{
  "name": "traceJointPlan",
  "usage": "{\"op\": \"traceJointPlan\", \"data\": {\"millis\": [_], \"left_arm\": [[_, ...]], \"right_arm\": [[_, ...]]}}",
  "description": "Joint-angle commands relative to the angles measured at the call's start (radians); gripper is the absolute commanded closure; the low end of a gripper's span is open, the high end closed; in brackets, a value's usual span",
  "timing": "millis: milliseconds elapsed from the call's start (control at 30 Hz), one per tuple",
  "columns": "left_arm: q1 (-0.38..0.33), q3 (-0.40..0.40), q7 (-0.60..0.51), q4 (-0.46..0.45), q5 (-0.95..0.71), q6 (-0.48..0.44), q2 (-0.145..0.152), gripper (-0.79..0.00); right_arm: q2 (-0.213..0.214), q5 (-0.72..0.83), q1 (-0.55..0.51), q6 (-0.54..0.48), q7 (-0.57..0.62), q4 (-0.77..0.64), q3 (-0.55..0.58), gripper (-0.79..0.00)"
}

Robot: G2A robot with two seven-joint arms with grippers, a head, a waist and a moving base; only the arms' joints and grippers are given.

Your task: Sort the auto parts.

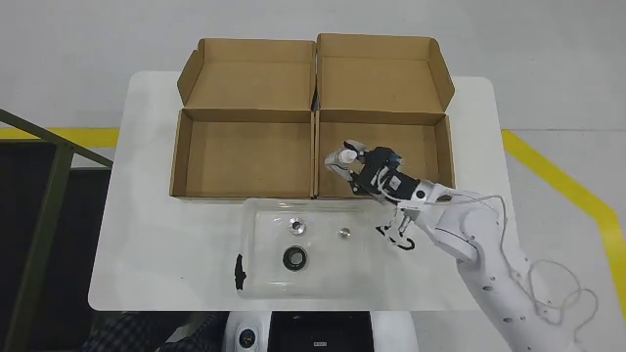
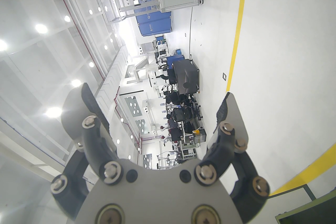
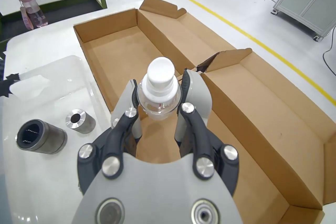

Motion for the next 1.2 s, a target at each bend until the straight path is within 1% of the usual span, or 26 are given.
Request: {"op": "traceJointPlan", "data": {"millis": [0,367,767,833,933,967,1033,1100,1167], "left_arm": [[0.000,0.000,0.000,0.000,0.000,0.000,0.000,-0.785],[0.000,0.000,0.000,0.000,0.000,0.000,0.000,-0.785],[0.000,0.000,0.000,0.000,0.000,0.000,0.000,-0.785],[0.000,0.000,0.000,0.000,0.000,0.000,0.000,-0.785],[0.000,0.000,0.000,0.000,0.000,0.000,0.000,-0.785],[0.000,0.000,0.000,0.000,0.000,0.000,0.000,-0.785],[0.000,0.000,0.000,0.000,0.000,0.000,0.000,-0.785],[0.000,0.000,0.000,0.000,0.000,0.000,0.000,-0.785],[0.000,0.000,0.000,0.000,0.000,0.000,0.000,-0.785]], "right_arm": [[-0.005,0.000,0.022,0.009,0.014,0.025,-0.019,0.000],[-0.034,0.008,0.150,0.040,0.064,0.175,-0.103,0.000],[-0.053,0.023,0.212,0.049,0.106,0.264,-0.143,0.000],[-0.056,0.025,0.218,0.052,0.108,0.278,-0.148,-0.108],[-0.060,0.026,0.225,0.056,0.109,0.292,-0.156,-0.225],[-0.061,0.026,0.227,0.056,0.108,0.298,-0.157,-0.243],[-0.063,0.027,0.231,0.056,0.108,0.305,-0.158,-0.351],[-0.064,0.029,0.233,0.055,0.109,0.309,-0.158,-0.773],[-0.065,0.034,0.230,0.055,0.106,0.307,-0.155,-0.785]]}}
